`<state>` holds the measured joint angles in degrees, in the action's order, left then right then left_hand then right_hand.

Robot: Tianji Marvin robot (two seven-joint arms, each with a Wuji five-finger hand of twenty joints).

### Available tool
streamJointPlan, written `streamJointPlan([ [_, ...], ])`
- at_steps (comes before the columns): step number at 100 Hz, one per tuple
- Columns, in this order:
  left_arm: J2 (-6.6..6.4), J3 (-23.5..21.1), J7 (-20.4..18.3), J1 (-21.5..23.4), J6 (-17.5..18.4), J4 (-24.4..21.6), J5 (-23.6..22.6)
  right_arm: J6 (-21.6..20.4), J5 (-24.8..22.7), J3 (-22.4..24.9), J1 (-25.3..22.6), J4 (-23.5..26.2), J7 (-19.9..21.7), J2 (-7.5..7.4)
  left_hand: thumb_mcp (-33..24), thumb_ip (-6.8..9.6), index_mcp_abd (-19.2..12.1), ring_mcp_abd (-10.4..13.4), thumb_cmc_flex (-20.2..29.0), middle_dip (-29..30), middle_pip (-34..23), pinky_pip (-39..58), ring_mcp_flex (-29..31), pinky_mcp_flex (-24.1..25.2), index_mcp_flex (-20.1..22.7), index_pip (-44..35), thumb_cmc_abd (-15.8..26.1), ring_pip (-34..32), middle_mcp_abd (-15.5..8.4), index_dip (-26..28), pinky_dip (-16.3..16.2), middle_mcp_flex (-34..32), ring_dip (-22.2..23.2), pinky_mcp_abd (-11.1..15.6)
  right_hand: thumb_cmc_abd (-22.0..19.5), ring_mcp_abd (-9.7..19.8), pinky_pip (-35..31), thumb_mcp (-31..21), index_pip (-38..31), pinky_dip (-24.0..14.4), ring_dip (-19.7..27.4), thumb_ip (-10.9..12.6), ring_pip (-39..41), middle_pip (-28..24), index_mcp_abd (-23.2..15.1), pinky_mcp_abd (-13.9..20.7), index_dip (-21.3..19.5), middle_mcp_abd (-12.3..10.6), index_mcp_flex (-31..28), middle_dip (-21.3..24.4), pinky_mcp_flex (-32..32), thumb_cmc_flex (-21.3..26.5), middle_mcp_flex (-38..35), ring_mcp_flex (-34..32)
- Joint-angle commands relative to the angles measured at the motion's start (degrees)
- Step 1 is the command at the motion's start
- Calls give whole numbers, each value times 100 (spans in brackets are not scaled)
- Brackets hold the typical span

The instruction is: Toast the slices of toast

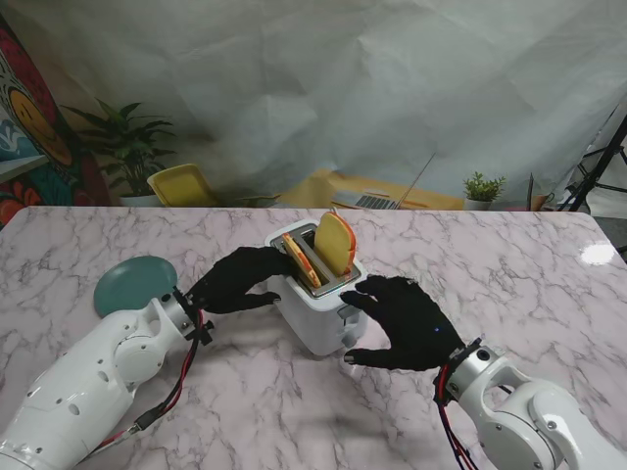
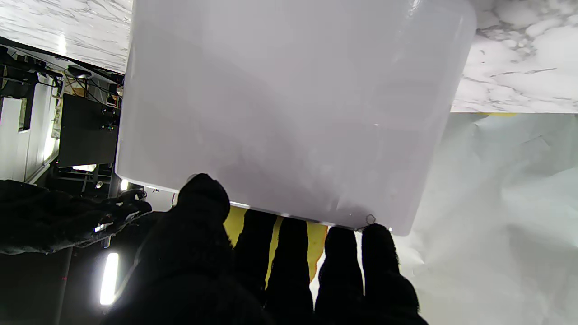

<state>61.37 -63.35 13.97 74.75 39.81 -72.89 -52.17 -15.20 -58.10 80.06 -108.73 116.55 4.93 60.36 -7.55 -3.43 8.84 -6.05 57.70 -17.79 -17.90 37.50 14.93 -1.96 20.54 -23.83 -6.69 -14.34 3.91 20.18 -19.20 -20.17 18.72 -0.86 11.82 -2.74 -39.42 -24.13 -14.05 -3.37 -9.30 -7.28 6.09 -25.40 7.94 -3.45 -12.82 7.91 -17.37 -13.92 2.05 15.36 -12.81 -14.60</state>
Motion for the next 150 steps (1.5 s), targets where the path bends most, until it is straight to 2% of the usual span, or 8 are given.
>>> streamJointPlan([
  [1, 11, 64, -92, 29, 20, 81, -38, -16, -30, -40, -37, -91, 22, -17, 143, 220, -48, 58, 193, 39, 94, -116, 286, 26, 139, -75, 201, -350, -41, 68, 51, -71, 88, 163, -197, 62, -52, 45, -45, 6, 181, 103, 78, -53, 69, 223, 20, 35, -32, -20, 45, 25, -13, -46],
  [73, 15, 77, 106, 40, 78, 138, -152, 66, -63, -545, 273, -747, -1, -63, 147, 221, -63, 59, 217, 34, 74, -94, 291, 28, 139, -125, 193, -364, -52, 82, 40, -85, 92, 174, -199, 83, -74, -70, -96, -39, 169, 91, 92, -107, 75, 264, 1, 17, 25, -43, 75, -31, 49, 3],
  [150, 24, 2, 394, 115, 81, 118, -304, 297, 256, -1031, 545, -1512, 234, -115, 111, 224, -90, 46, 249, 19, 31, -32, 333, 1, 162, -241, 174, -421, -59, 129, 11, -132, 130, 153, -220, 105, -40, -141, -97, -37, 156, 86, 112, -144, 89, 339, 1, 10, 118, -50, 172, -47, 146, 85],
])
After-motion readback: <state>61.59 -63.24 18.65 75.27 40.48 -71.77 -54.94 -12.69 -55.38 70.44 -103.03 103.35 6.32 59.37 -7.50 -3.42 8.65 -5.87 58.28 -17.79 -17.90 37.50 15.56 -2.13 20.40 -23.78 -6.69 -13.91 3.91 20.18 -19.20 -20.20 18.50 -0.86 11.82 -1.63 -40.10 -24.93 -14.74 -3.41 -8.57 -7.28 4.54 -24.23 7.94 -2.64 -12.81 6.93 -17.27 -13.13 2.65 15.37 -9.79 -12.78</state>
